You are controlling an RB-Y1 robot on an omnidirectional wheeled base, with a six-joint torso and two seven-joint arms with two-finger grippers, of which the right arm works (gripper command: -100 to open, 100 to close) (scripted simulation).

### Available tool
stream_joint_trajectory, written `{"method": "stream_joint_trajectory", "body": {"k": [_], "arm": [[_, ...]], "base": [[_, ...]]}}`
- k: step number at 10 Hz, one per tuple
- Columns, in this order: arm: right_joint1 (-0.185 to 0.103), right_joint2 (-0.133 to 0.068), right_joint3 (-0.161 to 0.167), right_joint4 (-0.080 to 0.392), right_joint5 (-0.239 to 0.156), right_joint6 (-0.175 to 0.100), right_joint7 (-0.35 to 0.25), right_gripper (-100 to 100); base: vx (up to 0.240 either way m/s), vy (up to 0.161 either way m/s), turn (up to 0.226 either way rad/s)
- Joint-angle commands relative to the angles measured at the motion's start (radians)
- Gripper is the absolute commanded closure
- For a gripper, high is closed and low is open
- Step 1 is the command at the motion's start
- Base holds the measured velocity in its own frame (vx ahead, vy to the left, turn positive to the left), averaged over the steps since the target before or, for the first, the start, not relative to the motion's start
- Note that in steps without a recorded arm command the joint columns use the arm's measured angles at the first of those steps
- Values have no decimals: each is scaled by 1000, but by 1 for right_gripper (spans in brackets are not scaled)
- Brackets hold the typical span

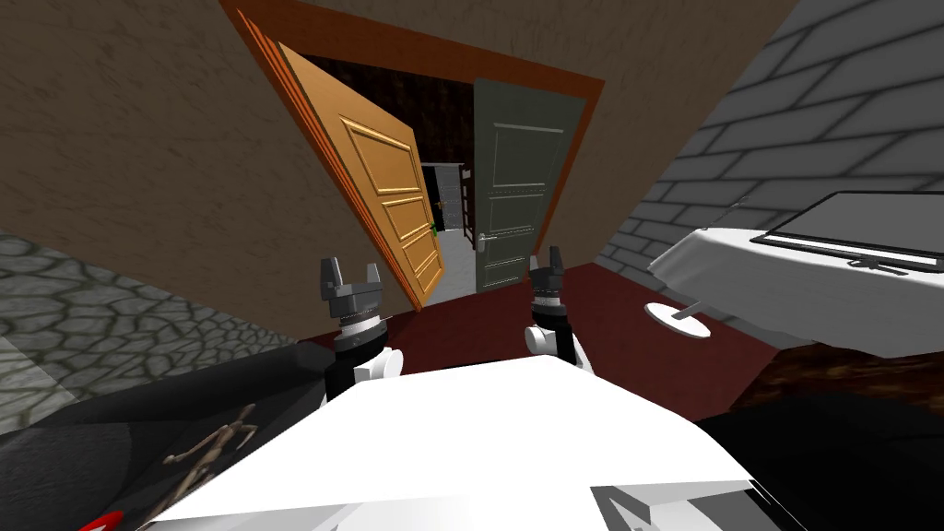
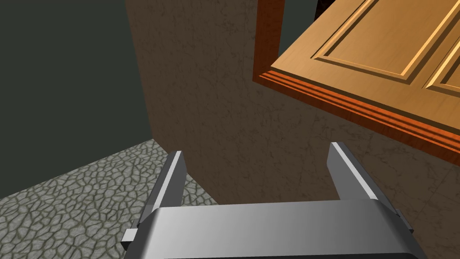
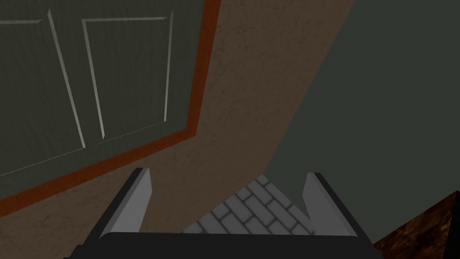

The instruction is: Push the door open

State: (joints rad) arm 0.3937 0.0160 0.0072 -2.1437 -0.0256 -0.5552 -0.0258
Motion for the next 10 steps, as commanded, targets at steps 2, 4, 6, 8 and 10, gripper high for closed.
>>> {"method": "stream_joint_trajectory", "body": {"k": [2, 4, 6, 8, 10], "arm": [[-33, -11, 0, 60, -13, 5, 15, -100], [-64, -18, -1, 113, -24, 10, 28, -100], [-101, -25, -2, 174, -37, 16, 42, -100], [-138, -32, -3, 233, -49, 22, 57, -100], [-158, -34, -4, 271, -56, 25, 65, -100]], "base": [[93, -46, 32], [91, -53, 33], [103, -62, 41], [100, -70, 43], [75, -58, 27]]}}
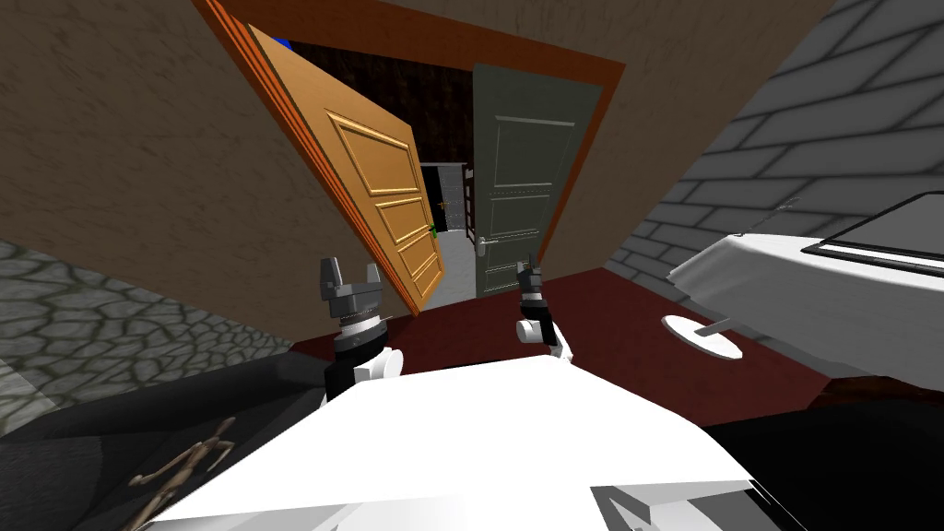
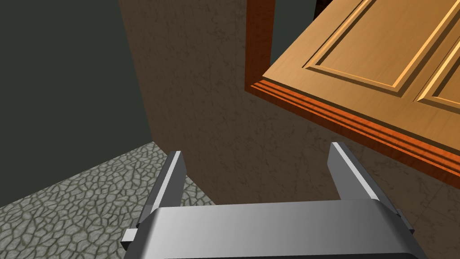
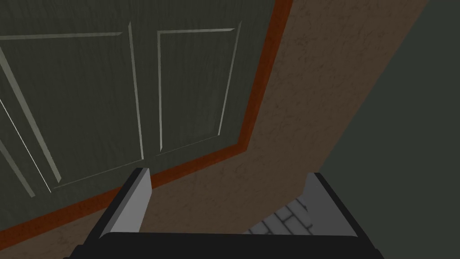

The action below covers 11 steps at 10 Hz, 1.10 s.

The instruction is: Push the door open

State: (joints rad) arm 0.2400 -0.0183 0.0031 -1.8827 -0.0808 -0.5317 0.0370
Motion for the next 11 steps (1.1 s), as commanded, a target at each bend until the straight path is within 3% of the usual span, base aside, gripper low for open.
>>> {"method": "stream_joint_trajectory", "body": {"k": [1, 2, 3, 5, 6, 8, 9, 11], "arm": [[-25, -3, -1, 44, -8, 5, 10, -100], [-45, -6, -1, 69, -15, 8, 19, -100], [-45, -6, -1, 78, -15, 8, 19, -100], [-87, -9, -3, 141, -30, 14, 36, -100], [-87, -9, -3, 149, -30, 14, 36, -100], [-130, -13, -4, 212, -45, 21, 53, -100], [-130, -13, -4, 222, -45, 21, 53, -100], [-175, -14, -5, 286, -60, 28, 71, -100]], "base": [[49, -39, 20], [78, -52, 46], [60, -44, 21], [67, -54, 34], [62, -46, 24], [52, -57, 35], [50, -43, 25], [74, -51, 35]]}}
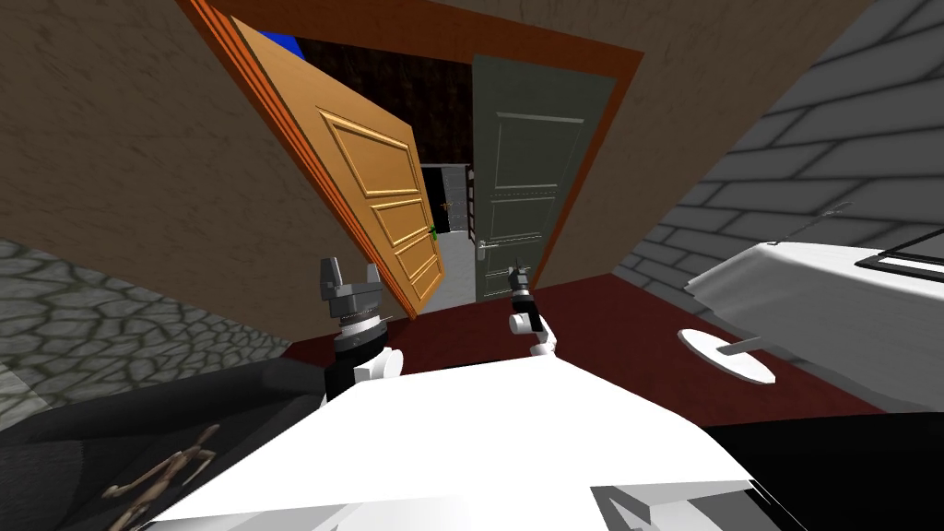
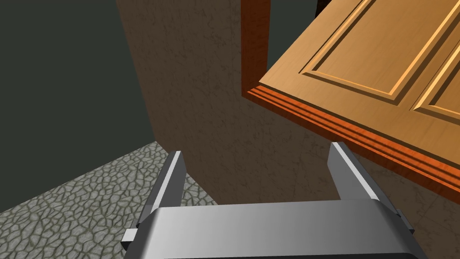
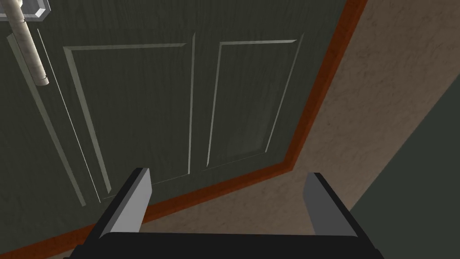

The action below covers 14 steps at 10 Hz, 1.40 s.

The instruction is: Push the door open

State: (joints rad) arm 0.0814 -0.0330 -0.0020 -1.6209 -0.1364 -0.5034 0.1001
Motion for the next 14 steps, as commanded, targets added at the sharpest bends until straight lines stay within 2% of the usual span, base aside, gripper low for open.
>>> {"method": "stream_joint_trajectory", "body": {"k": [1, 4, 5, 8, 9, 11, 12, 14], "arm": [[-16, 1, 0, 34, -4, 0, 7, -100], [-83, 1, -2, 134, -27, 10, 34, -100], [-83, 1, -2, 146, -27, 10, 34, -100], [-149, 4, -4, 249, -50, 20, 61, -100], [-149, 4, -4, 257, -50, 20, 61, -100], [-192, 7, -6, 323, -65, 27, 78, -100], [-192, 7, -6, 329, -65, 27, 78, -100], [-234, 12, -7, 389, -79, 34, 94, -100]], "base": [[63, -57, 25], [69, -65, 41], [71, -59, 23], [70, -64, 41], [52, -63, 22], [57, -60, 38], [52, -44, 21], [61, -62, 33]]}}
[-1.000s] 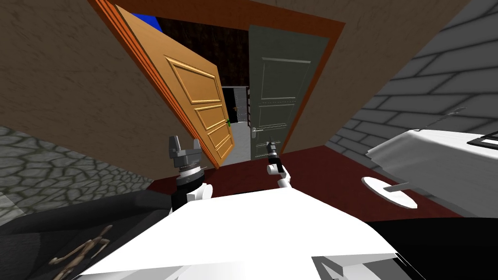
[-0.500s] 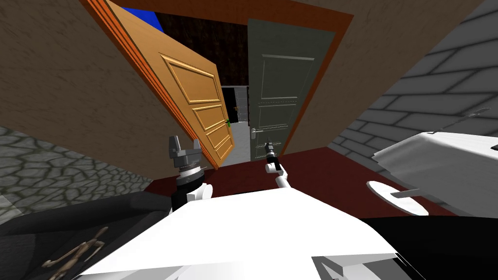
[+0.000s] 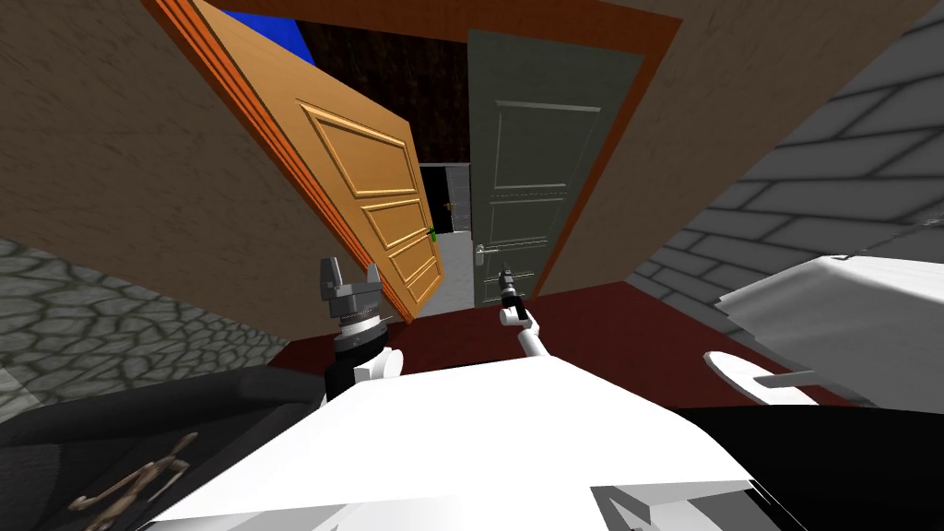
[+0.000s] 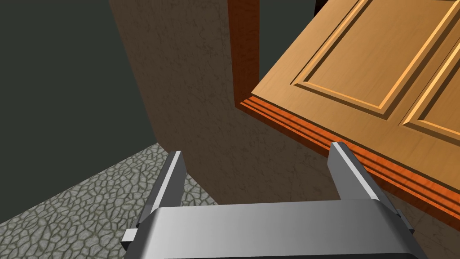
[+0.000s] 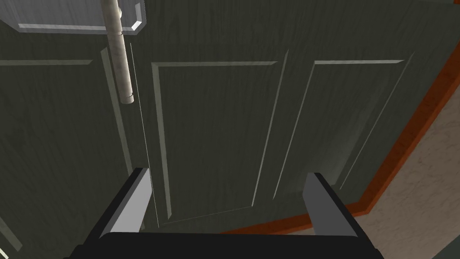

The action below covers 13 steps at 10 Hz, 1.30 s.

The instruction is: Push the door open

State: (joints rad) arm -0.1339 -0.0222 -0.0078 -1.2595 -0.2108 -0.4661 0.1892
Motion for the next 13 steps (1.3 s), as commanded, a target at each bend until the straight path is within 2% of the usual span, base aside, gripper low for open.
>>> {"method": "stream_joint_trajectory", "body": {"k": [1, 2, 3, 9, 10, 13], "arm": [[-18, 1, -1, 38, -5, -4, 5, -100], [-39, 4, -2, 68, -12, 0, 13, -100], [-39, 4, -2, 72, -12, 0, 13, -100], [-150, 24, -5, 255, -50, 17, 58, -100], [-150, 24, -5, 259, -50, 17, 58, -100], [-196, 35, -7, 337, -66, 24, 77, -100]], "base": [[60, -52, 23], [61, -52, 20], [44, -36, 21], [80, -69, 38], [56, -47, 15], [66, -50, 29]]}}
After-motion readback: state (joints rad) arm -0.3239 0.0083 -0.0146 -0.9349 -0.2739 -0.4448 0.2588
